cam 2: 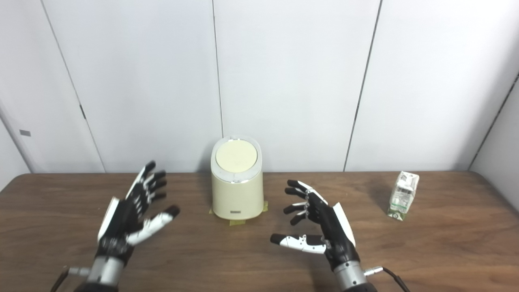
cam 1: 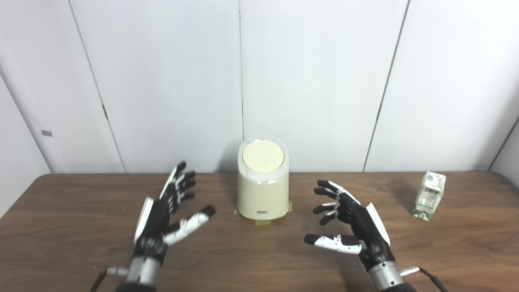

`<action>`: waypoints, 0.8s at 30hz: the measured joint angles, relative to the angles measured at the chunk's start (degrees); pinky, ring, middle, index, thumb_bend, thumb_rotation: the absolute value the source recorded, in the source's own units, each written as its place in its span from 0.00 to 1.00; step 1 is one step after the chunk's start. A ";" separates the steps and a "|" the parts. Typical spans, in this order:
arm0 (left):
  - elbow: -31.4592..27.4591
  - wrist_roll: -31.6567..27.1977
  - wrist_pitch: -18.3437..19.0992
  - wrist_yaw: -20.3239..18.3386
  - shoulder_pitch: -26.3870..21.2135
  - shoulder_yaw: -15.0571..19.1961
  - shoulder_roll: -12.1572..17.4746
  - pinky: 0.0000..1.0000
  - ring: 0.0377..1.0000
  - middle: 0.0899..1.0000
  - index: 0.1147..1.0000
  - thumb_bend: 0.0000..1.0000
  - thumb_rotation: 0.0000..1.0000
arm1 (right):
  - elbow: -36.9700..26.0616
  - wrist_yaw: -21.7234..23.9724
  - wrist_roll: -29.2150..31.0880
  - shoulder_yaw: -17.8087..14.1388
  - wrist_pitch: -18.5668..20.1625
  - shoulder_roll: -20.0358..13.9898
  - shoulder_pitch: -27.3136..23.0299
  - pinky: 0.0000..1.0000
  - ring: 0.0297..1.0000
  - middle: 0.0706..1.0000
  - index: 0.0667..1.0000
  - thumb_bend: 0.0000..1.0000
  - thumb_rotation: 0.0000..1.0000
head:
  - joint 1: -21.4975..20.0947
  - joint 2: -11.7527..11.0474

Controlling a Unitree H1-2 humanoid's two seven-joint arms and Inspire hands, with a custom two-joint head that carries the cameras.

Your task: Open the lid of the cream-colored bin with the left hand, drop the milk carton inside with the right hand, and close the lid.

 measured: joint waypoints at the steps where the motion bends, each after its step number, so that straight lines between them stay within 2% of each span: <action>1: 0.01 0.71 0.87 0.07 -1.33 -0.15 0.04 0.95 0.96 0.96 1.00 0.86 0.43 | 0.03 0.00 0.04 -0.01 0.00 0.00 0.00 0.45 0.60 0.78 0.81 0.67 0.18 | 0.00 -0.09; 6: 0.08 3.53 4.71 0.43 -6.67 -0.97 0.11 0.98 1.00 0.99 1.00 0.93 0.45 | 0.05 0.00 -0.05 0.03 0.00 0.00 0.00 0.46 0.60 0.78 0.81 0.66 0.18 | 0.00 -0.09; 15: 4.58 9.13 9.29 2.85 -12.86 -2.71 0.12 0.95 1.00 1.00 1.00 0.94 0.41 | 0.09 -0.01 -0.27 0.03 -0.06 -0.03 0.01 0.46 0.60 0.78 0.81 0.66 0.16 | -0.17 -0.26; 19: 7.09 11.45 9.76 4.38 -16.64 -3.85 0.12 1.00 1.00 1.00 1.00 0.94 0.41 | 0.00 0.00 -0.30 0.09 -0.01 -0.04 0.03 0.45 0.59 0.78 0.81 0.64 0.17 | -0.35 -0.09; 24: 10.45 16.09 10.00 6.74 -20.25 -6.08 0.11 0.93 1.00 1.00 1.00 0.95 0.41 | -0.58 0.00 -0.72 0.19 0.09 -0.09 0.04 0.44 0.59 0.78 0.81 0.62 0.17 | -0.44 0.09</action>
